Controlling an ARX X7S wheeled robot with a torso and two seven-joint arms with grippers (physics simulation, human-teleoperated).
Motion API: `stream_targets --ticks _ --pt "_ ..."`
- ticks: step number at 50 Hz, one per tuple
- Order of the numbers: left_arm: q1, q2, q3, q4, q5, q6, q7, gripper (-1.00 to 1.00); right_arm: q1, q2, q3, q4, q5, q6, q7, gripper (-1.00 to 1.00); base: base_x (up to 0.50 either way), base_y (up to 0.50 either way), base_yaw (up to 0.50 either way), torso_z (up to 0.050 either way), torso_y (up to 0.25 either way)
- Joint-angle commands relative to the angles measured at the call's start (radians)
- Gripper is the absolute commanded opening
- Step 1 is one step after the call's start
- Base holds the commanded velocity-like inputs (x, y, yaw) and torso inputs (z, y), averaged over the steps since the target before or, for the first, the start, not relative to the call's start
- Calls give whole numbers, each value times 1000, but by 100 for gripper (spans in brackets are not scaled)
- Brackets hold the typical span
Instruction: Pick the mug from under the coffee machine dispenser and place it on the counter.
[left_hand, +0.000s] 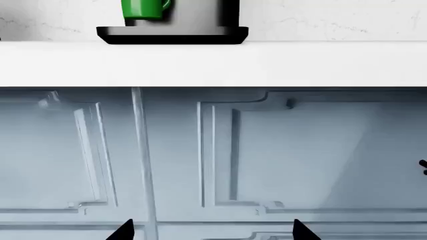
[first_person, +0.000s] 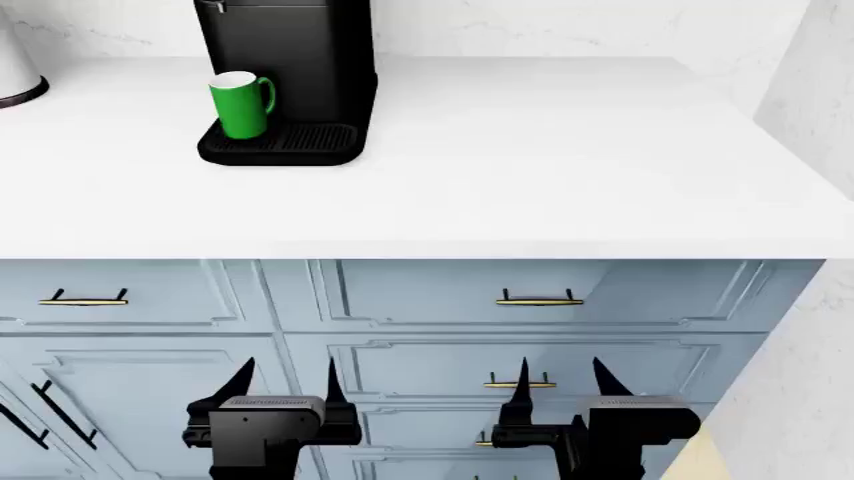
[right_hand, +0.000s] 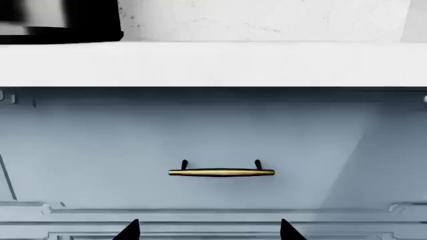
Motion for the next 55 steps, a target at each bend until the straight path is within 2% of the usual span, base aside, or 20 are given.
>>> stream_targets --ticks 1,16,55 --pt "0 -15 18 1 -18 -2 -18 100 1 16 -21 1 12 2 20 100 0 0 0 0 0" --pt "-6 -53 59 -7 -73 -2 -58 100 4 54 -70 5 40 3 75 100 0 9 0 0 0" --pt "-7 -99 113 -4 -128 3 -113 100 11 104 -130 8 87 19 121 100 0 500 0 0 0"
